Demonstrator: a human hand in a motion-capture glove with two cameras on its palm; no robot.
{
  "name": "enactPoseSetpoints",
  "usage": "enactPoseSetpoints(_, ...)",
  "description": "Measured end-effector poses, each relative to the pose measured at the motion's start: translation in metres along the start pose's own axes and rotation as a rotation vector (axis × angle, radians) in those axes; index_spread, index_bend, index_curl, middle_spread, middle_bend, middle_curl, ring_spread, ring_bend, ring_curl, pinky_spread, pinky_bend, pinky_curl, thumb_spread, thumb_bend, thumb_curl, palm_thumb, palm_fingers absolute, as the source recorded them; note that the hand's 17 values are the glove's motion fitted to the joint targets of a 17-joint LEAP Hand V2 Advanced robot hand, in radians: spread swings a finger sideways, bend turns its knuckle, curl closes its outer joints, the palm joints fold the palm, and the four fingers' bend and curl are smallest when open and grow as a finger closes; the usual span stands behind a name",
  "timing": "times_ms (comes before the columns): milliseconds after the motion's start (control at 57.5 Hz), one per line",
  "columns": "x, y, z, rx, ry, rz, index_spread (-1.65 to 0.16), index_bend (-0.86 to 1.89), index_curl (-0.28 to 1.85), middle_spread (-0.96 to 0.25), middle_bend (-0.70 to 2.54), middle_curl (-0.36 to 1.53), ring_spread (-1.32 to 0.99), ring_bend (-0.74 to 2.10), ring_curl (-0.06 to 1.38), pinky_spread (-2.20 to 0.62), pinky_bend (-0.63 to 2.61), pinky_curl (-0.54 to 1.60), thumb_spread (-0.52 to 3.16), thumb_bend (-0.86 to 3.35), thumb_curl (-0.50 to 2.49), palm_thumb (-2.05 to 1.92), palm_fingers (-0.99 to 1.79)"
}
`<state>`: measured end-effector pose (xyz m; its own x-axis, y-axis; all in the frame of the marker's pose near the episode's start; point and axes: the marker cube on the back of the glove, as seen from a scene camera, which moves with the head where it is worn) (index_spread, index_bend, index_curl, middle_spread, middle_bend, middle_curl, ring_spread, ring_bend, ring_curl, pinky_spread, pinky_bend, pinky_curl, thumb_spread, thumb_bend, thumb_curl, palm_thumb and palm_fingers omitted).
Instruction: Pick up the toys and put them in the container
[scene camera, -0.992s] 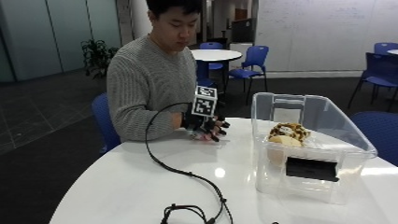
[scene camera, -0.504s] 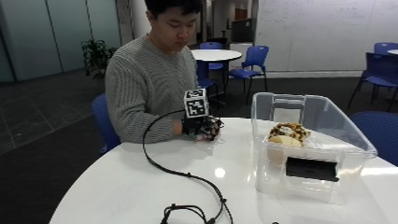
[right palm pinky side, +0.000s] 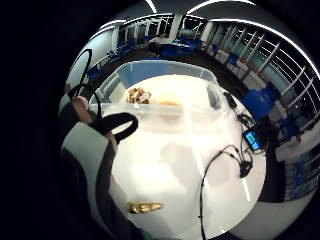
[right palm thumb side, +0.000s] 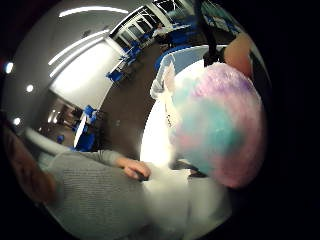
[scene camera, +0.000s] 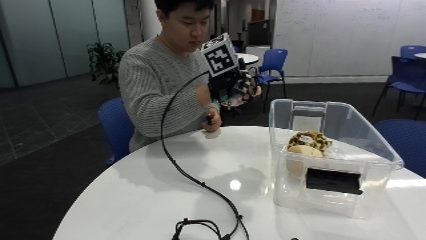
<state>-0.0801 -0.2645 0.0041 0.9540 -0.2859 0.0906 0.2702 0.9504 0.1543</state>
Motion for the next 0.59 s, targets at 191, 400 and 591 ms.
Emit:
enactPoseSetpoints(191, 0.018, -0.069, 0.024, -0.002, -0.014, 0.107, -0.39, 0.18, 0.29, -0.36, 0.67, 0.57, -0.46, 0.99, 0.53, -0.44, 0.88, 0.39, 0.67, 0.05, 0.83, 0.66, 1.06)
enactPoseSetpoints(400, 0.061, -0.161, 0.087, -0.120, 0.118, 0.275, -0.41, 0.16, 0.31, -0.37, 0.63, 0.60, -0.47, 0.97, 0.54, -0.44, 0.89, 0.41, 0.64, 0.03, 0.90, 0.66, 0.98)
enactPoseSetpoints(591, 0.067, -0.180, 0.097, -0.145, 0.133, 0.304, -0.41, 0.14, 0.30, -0.38, 0.60, 0.63, -0.48, 0.97, 0.54, -0.43, 0.93, 0.42, 0.65, 0.01, 0.94, 0.66, 0.94)
